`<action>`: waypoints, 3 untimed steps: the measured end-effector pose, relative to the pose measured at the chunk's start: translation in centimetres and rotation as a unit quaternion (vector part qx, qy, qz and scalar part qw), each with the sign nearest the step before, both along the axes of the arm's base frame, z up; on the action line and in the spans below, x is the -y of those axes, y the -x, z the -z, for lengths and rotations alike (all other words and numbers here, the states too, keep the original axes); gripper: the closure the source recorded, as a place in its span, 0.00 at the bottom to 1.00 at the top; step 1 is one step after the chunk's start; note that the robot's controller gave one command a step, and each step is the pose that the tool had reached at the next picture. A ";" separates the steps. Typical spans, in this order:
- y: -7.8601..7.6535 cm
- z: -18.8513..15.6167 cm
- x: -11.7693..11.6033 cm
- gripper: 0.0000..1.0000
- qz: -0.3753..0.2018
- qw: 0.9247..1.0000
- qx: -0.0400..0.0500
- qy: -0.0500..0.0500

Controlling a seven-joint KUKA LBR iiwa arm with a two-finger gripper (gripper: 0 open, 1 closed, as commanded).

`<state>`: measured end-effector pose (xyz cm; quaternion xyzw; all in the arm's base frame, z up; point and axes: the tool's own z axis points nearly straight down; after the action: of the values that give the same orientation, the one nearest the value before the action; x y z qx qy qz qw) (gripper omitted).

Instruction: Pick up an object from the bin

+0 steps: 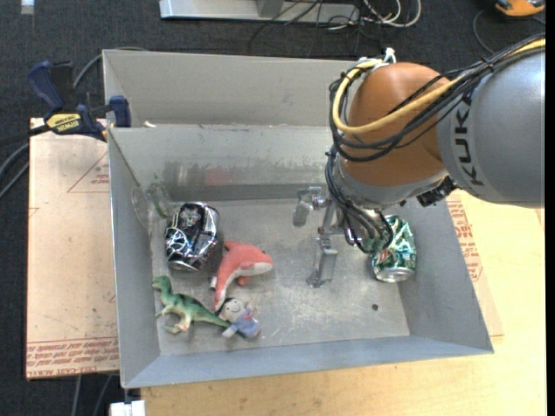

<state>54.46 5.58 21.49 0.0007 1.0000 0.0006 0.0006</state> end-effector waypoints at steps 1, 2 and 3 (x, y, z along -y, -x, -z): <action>0.0 0.0 0.0 0.00 0.000 1.000 0.000 0.000; -2.5 7.7 -7.6 0.00 -0.071 0.997 0.003 0.000; -4.0 8.7 -6.6 0.00 -0.005 1.000 0.001 -0.001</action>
Offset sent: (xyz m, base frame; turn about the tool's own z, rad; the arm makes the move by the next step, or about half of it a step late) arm 0.0265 0.0862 -0.0896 -0.1606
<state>58.49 12.21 12.79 -0.0047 1.0000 0.0013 0.0014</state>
